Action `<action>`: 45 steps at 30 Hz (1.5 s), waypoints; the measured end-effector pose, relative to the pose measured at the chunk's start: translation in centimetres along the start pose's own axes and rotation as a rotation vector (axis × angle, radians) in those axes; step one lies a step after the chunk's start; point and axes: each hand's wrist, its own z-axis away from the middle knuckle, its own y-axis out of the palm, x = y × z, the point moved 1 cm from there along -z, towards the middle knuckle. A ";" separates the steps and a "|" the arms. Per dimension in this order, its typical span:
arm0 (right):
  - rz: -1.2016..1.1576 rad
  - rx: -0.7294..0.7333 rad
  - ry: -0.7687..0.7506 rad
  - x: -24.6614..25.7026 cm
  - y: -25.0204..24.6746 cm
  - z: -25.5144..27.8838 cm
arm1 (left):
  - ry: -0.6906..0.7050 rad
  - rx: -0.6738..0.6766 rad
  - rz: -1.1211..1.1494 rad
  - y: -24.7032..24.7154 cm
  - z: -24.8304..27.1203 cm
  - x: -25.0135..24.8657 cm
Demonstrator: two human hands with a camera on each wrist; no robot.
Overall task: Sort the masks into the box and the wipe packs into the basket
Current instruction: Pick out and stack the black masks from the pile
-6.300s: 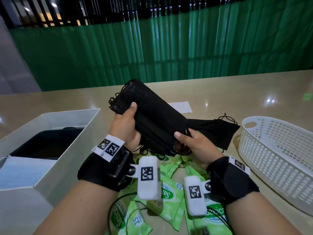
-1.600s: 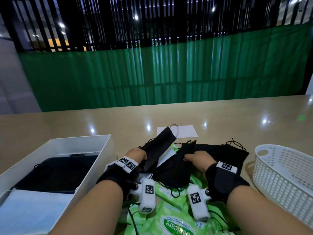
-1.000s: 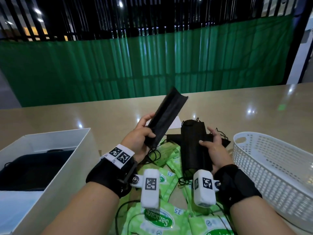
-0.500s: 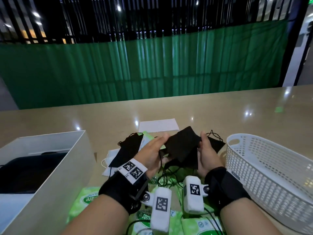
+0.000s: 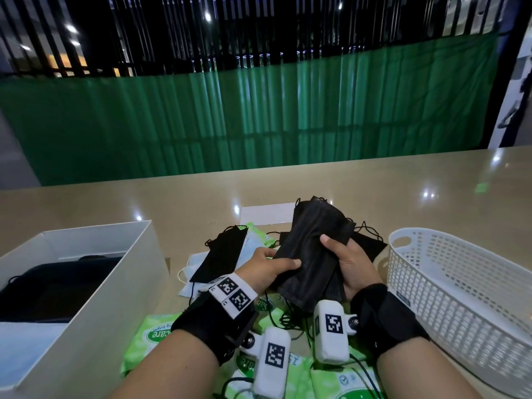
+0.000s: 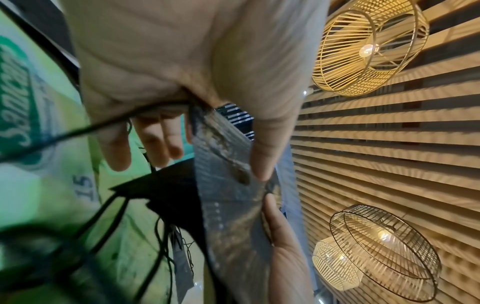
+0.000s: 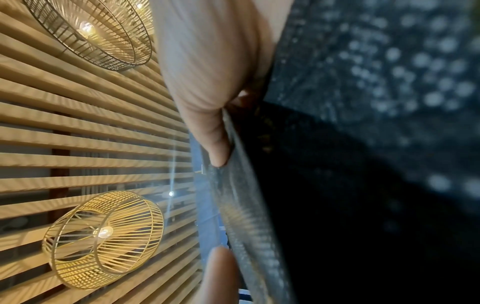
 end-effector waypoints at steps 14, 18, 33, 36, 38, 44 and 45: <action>0.299 0.075 -0.270 -0.2 0.6 0.1 | 0.319 0.057 -0.148 -0.7 -0.3 -1.4; 0.255 0.085 -0.226 -0.6 0.6 -0.1 | 0.336 0.014 -0.149 -1.2 -0.1 -2.0; 0.237 0.170 -0.159 -0.6 0.8 0.3 | 0.300 -0.097 -0.132 -2.1 0.0 -1.7; 0.223 0.201 -0.165 -1.0 0.7 0.0 | 0.271 -0.077 -0.056 -1.5 0.0 -1.5; 0.245 0.241 -0.168 -1.0 0.9 0.1 | 0.270 -0.036 -0.025 -1.0 0.2 -1.5; 0.293 0.269 -0.186 -0.8 1.0 0.2 | 0.274 -0.009 0.007 -0.8 1.0 -2.3; 0.295 0.272 -0.171 -0.7 1.0 0.3 | 0.289 -0.027 0.047 -1.0 1.0 -2.6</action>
